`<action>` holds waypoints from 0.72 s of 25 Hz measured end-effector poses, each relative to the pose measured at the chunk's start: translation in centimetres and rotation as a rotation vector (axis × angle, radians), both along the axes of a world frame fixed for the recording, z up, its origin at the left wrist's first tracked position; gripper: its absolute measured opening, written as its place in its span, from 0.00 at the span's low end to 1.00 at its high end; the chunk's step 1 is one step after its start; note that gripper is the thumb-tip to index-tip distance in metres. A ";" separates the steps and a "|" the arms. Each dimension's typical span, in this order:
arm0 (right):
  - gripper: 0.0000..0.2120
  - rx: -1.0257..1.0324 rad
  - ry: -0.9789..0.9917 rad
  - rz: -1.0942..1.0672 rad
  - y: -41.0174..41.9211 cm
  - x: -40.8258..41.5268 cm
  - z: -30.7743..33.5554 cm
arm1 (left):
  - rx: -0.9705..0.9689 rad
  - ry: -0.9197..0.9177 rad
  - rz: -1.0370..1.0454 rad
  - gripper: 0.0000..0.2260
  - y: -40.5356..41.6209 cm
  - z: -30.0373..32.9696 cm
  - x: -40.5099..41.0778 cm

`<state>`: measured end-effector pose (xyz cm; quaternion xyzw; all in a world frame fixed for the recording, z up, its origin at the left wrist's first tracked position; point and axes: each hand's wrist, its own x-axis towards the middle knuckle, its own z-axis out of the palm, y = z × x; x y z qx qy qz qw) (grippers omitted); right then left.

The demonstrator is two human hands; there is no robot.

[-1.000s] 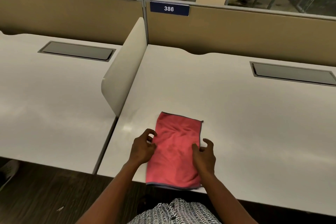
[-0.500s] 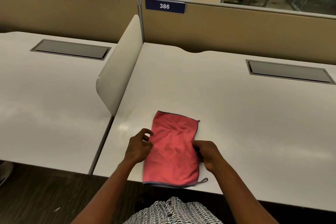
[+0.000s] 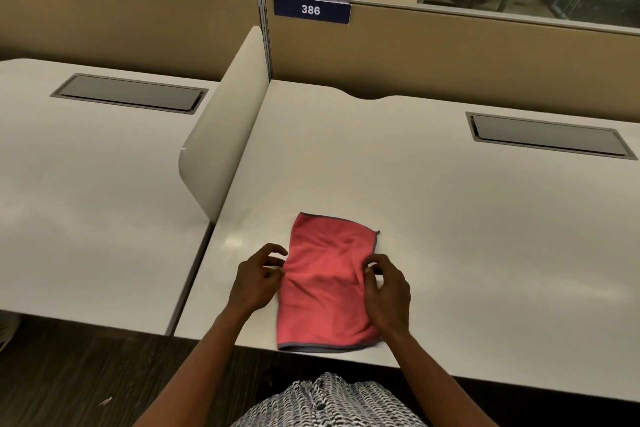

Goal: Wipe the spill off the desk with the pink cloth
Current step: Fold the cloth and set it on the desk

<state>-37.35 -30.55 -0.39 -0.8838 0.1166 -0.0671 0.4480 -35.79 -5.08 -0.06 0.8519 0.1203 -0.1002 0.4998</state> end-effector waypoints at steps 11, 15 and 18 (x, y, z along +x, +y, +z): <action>0.12 0.423 0.200 0.092 -1.5 1.7 1.4 | 0.069 -0.057 -0.074 0.12 0.6 0.7 1.1; 0.16 0.798 0.386 -0.047 -1.9 3.4 2.7 | -0.007 -0.117 -0.004 0.10 1.3 1.8 1.5; 0.12 0.866 0.511 0.046 -1.5 4.0 3.1 | -0.016 -0.085 0.010 0.10 1.4 2.3 1.8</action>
